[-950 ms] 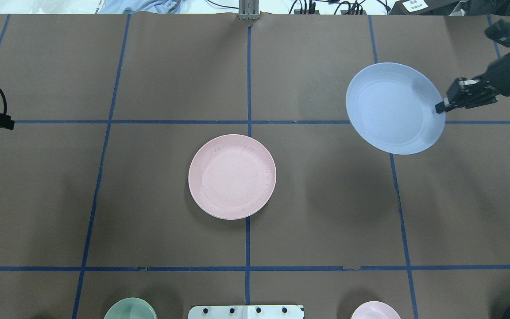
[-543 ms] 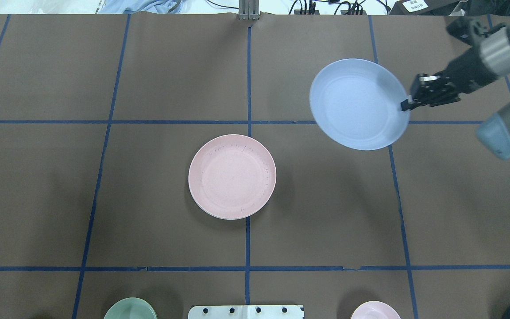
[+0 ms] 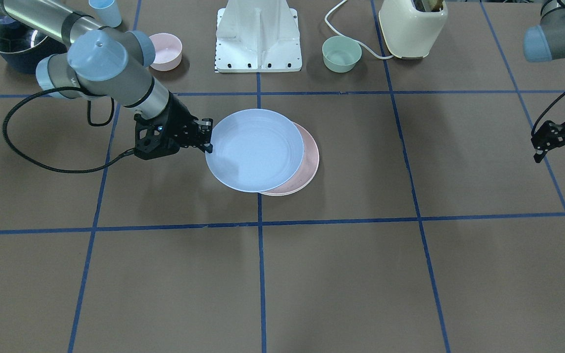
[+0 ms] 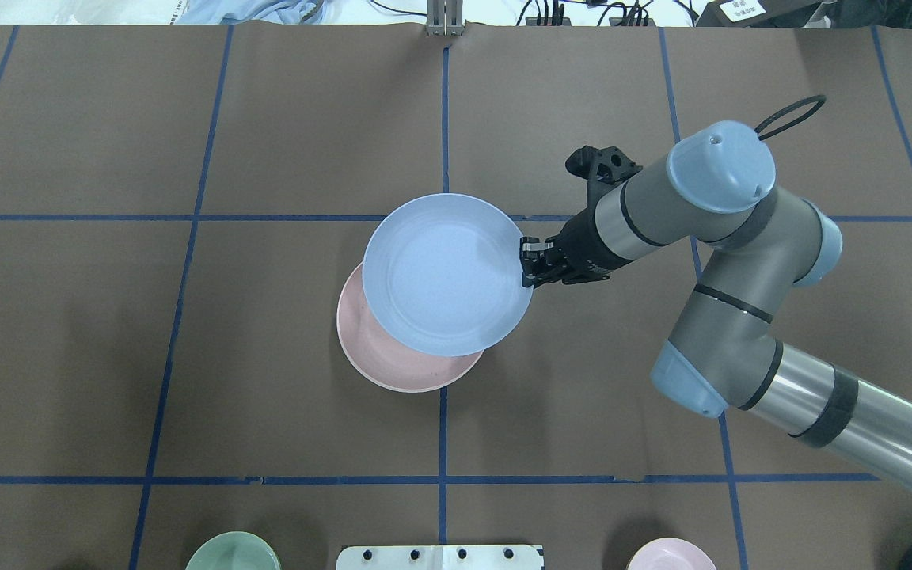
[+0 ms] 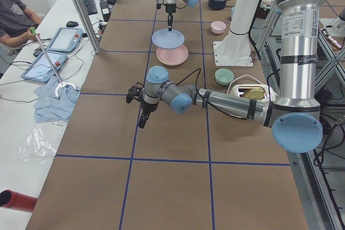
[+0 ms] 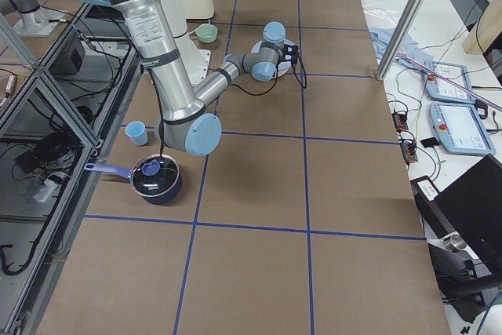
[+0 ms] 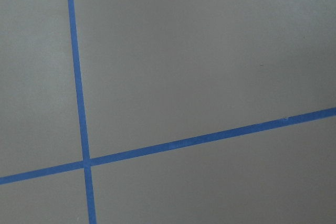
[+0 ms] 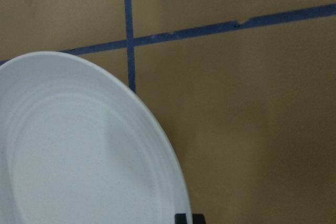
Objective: Stack three plates with pink and blue
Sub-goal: 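Lift the light blue plate with the right gripper and carry it onto the pink plate, then open the right gripper to release the light blue plate on the stack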
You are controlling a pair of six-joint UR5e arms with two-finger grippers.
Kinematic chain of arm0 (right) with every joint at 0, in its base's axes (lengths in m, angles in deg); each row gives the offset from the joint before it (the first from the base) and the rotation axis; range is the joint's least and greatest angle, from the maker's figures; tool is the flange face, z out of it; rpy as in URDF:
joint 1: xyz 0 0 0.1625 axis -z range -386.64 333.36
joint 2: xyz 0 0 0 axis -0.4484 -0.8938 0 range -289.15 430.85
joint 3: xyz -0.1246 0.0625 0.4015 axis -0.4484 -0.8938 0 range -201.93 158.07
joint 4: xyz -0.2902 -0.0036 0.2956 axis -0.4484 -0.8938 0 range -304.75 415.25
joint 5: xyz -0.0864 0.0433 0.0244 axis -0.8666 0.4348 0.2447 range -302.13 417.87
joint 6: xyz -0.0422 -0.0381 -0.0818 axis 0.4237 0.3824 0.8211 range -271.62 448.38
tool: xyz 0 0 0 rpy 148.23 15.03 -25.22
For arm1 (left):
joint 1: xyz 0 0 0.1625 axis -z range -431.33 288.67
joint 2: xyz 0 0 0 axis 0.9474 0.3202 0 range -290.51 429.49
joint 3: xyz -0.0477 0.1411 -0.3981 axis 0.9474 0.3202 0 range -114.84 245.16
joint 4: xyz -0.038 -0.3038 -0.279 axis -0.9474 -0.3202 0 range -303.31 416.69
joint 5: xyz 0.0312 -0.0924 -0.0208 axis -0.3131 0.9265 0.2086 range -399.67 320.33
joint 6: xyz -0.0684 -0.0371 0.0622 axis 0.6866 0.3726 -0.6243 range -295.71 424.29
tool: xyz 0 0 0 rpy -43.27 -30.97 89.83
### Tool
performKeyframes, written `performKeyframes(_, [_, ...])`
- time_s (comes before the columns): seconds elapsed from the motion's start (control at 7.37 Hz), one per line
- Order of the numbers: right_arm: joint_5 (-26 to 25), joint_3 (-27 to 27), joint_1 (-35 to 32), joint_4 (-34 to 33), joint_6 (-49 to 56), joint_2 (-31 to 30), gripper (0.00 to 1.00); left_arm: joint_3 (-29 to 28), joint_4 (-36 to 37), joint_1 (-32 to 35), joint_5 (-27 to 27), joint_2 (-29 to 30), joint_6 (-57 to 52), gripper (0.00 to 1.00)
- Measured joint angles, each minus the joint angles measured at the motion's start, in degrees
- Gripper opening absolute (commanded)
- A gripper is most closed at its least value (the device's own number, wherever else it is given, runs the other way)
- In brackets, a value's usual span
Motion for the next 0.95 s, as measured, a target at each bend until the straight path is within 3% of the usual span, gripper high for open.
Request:
performKeyframes(0.27, [-2.45, -1.62, 2.81, -0.15, -0.15, 1.81, 0.00, -0.03, 0.05, 0.38, 0.00, -0.06, -0.01, 1.00])
performKeyframes(0.41, [-2.89, -2.52, 3.31, -0.16, -0.16, 2.58, 0.27, -0.03, 0.05, 0.51, 0.00, -0.10, -0.01, 1.00])
performKeyframes(0.54, [-3.06, -2.96, 3.49, -0.15, -0.19, 2.94, 0.99, -0.04, 0.04, 0.56, 0.00, -0.14, -0.03, 1.00])
performKeyframes(0.95, [-3.48, -2.83, 2.63, 0.03, -2.50, 3.13, 1.00, -0.04, 0.06, 0.74, 0.00, -0.17, -0.03, 1.00])
